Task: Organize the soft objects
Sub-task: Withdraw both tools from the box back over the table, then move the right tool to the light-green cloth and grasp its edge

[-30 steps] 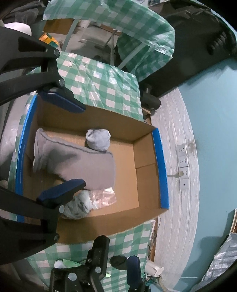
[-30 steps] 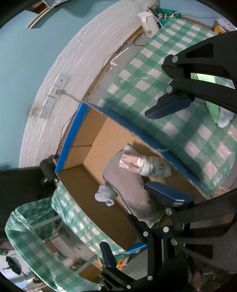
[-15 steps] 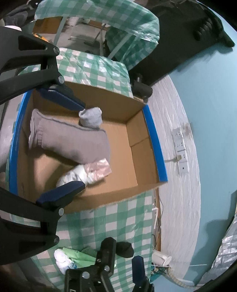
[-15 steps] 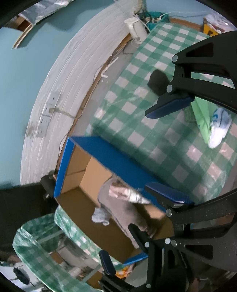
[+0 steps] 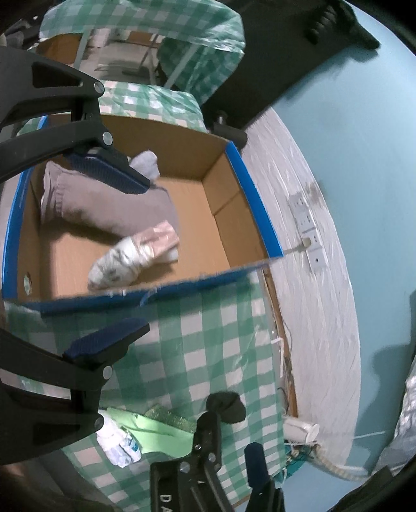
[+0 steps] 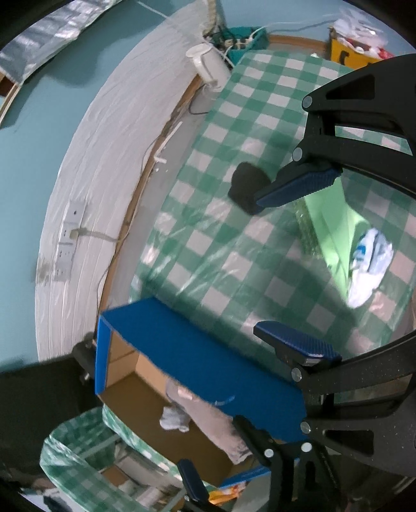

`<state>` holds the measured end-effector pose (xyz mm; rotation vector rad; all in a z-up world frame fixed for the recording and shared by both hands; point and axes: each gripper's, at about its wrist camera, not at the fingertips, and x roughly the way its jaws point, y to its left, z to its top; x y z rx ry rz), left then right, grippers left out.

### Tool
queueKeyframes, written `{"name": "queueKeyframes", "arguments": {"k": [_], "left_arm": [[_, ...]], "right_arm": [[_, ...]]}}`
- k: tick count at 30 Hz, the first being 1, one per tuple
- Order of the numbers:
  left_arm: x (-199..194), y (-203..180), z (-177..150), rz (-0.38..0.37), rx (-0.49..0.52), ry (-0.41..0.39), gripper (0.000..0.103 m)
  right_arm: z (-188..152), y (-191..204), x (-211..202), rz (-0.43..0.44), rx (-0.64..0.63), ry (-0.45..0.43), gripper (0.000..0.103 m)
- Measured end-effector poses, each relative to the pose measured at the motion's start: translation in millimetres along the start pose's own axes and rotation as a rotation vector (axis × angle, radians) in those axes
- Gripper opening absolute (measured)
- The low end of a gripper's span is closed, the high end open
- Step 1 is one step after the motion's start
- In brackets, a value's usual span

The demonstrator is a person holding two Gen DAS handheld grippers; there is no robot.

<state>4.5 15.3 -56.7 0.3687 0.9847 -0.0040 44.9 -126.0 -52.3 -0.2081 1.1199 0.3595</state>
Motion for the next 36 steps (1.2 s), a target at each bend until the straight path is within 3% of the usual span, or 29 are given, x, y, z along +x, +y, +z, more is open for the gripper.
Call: {"name": "queueKeyframes", "arguments": {"k": [17,24,36], "left_arm": [[16,-76,2,-0.05,0.15,0.05,0.082],[27,-94,-1,-0.064,0.173,0.088,0.082],[48,-114,-9,-0.059,0.202,0.158,0.082]], "right_arm": [[-42,-52,20,-0.021,0.089,0.085,0.074],[-51,-73,32,-0.019,0.137,0.116,0.074],[-98,-88,55,-0.091,0.128,0.243,0.074]]}}
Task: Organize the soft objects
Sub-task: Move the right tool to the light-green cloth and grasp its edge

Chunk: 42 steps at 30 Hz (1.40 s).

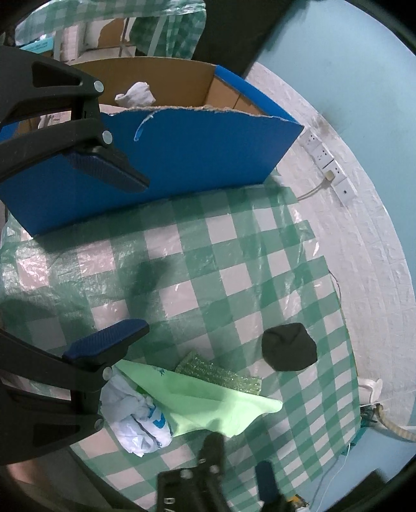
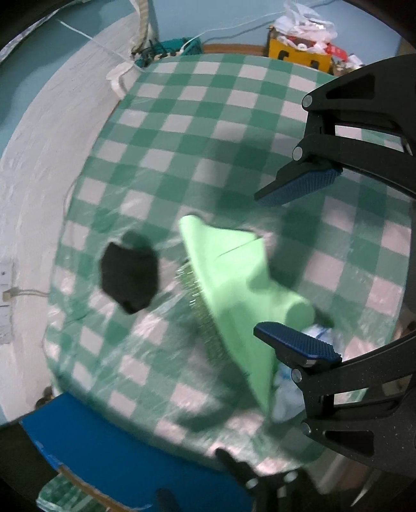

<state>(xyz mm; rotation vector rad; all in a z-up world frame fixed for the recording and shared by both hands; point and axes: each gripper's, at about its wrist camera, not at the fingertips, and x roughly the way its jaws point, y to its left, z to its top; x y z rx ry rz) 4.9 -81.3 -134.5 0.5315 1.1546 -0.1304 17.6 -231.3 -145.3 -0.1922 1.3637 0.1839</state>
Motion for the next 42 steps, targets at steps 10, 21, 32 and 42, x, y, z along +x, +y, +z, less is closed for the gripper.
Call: {"name": "queueKeyframes", "arguments": {"k": [10,21,32,42], "left_arm": [[-3,-5,-2,0.014,0.007,0.011,0.082],[-6,16,-20,0.042,-0.037,0.024,0.083],[-5,16,-25,0.044,-0.024,0.022,0.086],[4,8,-25,0.042,0.001,0.044,0.086]], "right_arm": [[-30,26,22,-0.005,-0.094,0.086,0.074],[-23,63,13,0.126,-0.069,0.046,0.074],[0,42,12,0.16,0.135,-0.01,0.074],[5,51,39,0.072,0.092,0.051,0.074]]}}
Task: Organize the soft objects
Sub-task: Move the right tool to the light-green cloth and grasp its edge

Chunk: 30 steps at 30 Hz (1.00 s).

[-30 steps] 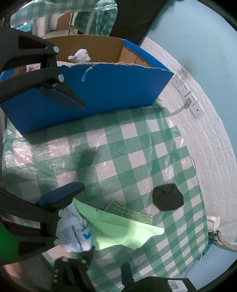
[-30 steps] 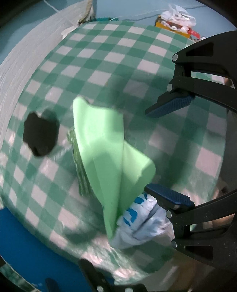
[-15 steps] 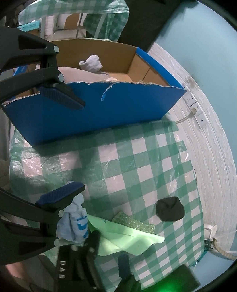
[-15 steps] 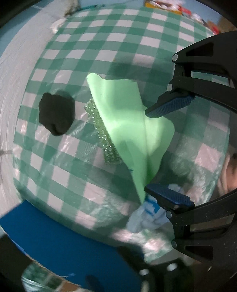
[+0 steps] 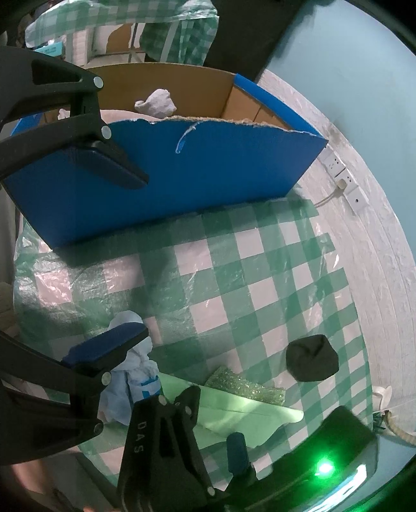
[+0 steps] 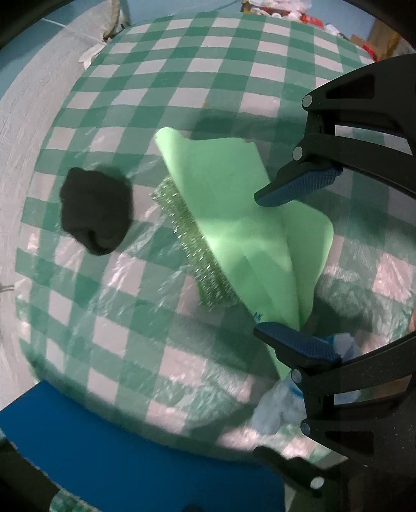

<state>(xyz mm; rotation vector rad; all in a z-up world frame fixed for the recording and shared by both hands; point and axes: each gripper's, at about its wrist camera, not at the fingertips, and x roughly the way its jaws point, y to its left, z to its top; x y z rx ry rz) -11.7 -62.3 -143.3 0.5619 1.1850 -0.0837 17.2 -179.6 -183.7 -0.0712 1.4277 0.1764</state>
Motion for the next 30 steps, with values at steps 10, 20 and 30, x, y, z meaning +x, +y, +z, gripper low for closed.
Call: {"name": "queueKeyframes", "arguments": {"k": [10,20,30], "left_arm": [[-1,-13,8,-0.024,0.017,-0.001,0.086],[-6,-45,14,-0.146,0.07,0.001,0.091],[-8,-59,21,-0.174,0.07,0.008,0.092]], "right_arm": [[-32,-44,15,0.002,0.062,0.066,0.074],[-59,-93,6,0.014,0.107,0.08,0.074],[-60,-91,-9,0.104,0.079,0.033,0.016]]}}
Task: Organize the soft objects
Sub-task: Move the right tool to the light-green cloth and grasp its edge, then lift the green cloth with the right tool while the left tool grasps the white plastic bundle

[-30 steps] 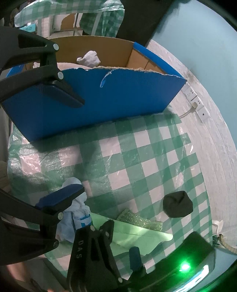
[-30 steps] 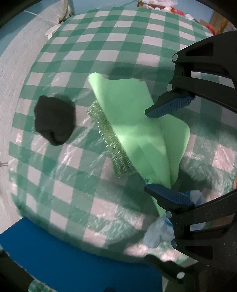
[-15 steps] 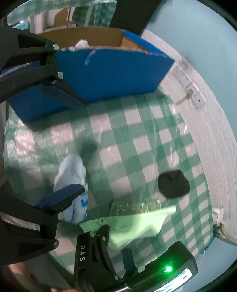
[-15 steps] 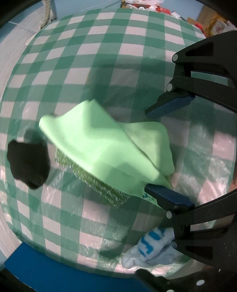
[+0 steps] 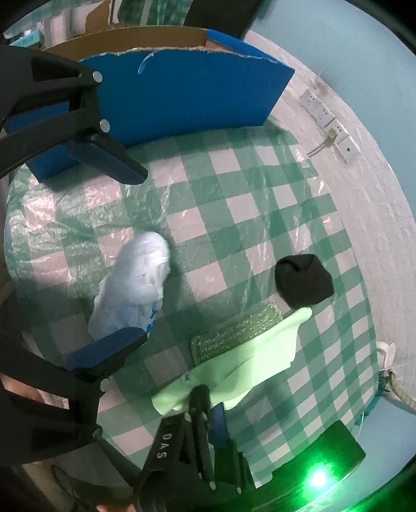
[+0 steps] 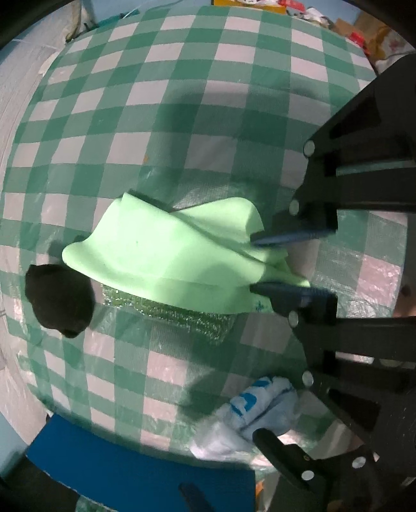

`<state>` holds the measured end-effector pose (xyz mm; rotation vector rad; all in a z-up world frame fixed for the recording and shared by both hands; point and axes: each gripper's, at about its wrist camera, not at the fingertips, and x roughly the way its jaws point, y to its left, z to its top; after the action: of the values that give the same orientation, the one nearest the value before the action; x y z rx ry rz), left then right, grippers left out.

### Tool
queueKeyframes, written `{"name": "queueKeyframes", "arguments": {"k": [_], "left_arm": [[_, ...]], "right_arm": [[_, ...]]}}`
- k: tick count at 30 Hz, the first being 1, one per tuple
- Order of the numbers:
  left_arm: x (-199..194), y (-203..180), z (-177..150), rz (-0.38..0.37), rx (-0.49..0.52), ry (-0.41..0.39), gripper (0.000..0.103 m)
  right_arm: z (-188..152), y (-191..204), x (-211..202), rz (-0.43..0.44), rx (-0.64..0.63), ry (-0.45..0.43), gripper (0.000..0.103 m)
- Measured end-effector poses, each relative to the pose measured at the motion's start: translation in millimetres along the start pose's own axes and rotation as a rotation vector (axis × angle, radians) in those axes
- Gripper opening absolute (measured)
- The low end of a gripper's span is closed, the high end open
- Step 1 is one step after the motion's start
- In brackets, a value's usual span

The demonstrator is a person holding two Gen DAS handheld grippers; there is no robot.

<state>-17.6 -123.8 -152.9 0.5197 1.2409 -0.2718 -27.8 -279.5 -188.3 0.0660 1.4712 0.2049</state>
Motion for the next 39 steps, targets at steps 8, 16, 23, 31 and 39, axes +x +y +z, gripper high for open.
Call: {"name": "queueKeyframes", "arguments": {"k": [8,16,23,31,39], "left_arm": [[-9,7,-2,-0.031,-0.015,-0.007,0.092],[5,8,0,-0.011,-0.02,0.016,0.092],[6,9,5,-0.019,-0.031,0.01,0.092],[2,1,20,-0.058,-0.032,-0.03,0.092],[5,-11,36,-0.113,-0.028,-0.068,0.092]], "right_arm": [[14,1,-21,-0.03,0.001,-0.066,0.012],[21,-6,-52,-0.07,0.055,-0.121,0.012],[20,-49,-57,-0.176,0.119,-0.123,0.012],[30,-29,-32,-0.091,0.07,-0.13,0.064],[49,-7,-8,-0.076,-0.018,-0.129,0.064]]}}
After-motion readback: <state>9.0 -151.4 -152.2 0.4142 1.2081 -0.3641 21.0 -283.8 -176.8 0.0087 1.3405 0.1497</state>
